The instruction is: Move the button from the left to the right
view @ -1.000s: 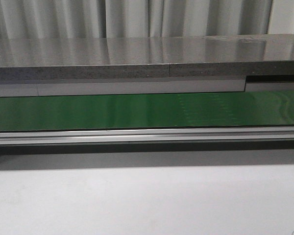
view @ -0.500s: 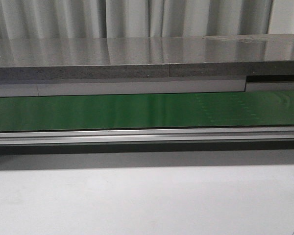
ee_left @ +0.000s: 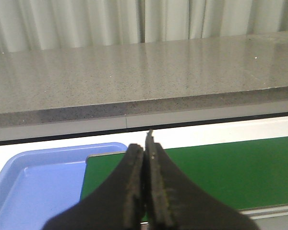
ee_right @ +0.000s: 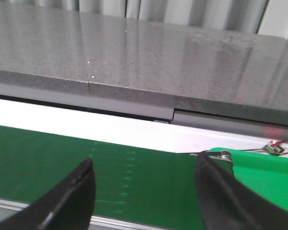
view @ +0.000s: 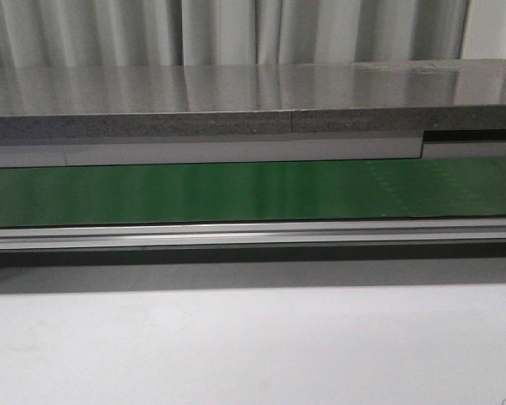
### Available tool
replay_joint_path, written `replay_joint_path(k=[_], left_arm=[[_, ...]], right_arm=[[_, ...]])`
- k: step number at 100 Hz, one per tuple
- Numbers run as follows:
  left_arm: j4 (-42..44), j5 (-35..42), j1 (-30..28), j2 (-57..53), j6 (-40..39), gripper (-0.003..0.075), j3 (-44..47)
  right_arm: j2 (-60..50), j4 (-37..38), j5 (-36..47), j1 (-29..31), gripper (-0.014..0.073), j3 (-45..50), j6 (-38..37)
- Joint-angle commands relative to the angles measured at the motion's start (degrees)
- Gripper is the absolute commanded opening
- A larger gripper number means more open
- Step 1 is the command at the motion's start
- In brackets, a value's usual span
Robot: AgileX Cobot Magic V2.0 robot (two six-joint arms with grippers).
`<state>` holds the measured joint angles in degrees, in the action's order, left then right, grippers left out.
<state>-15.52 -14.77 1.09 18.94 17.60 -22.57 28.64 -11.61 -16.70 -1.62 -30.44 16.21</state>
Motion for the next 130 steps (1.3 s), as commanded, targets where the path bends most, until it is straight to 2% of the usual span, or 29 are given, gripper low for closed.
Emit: replay_joint_path(k=[1, 24, 44, 94, 101, 108, 130], left_arm=[[-0.48, 4.77, 0.47, 0.43, -0.02, -0.0020, -1.57], [-0.48, 4.77, 0.47, 0.43, -0.02, -0.0020, -1.57], [-0.48, 4.77, 0.47, 0.43, -0.02, -0.0020, -1.57], [-0.48, 4.77, 0.47, 0.43, -0.02, -0.0020, -1.57], [-0.48, 4.77, 0.47, 0.43, -0.02, -0.0020, -1.57], [-0.48, 4.77, 0.47, 0.43, -0.02, -0.0020, -1.57], [-0.48, 4.77, 0.47, 0.43, -0.02, -0.0020, -1.57]], right_arm=[[-5.19, -0.77, 1.46, -0.04, 0.0458, 0.57, -0.07], [-14.28, -0.77, -4.09, 0.09, 0.0458, 3.09, -0.07], [-18.02, -1.26, -2.49, 0.09, 0.0458, 6.34, -0.07], [-18.68, -1.83, -3.00, 0.09, 0.0451, 6.69, -0.07], [-18.68, -1.83, -3.27, 0.09, 0.0414, 6.69, -0.07], [-18.68, -1.83, -3.39, 0.09, 0.0339, 6.69, -0.07], [-18.68, -1.83, -3.39, 0.09, 0.0031, 6.69, -0.07]])
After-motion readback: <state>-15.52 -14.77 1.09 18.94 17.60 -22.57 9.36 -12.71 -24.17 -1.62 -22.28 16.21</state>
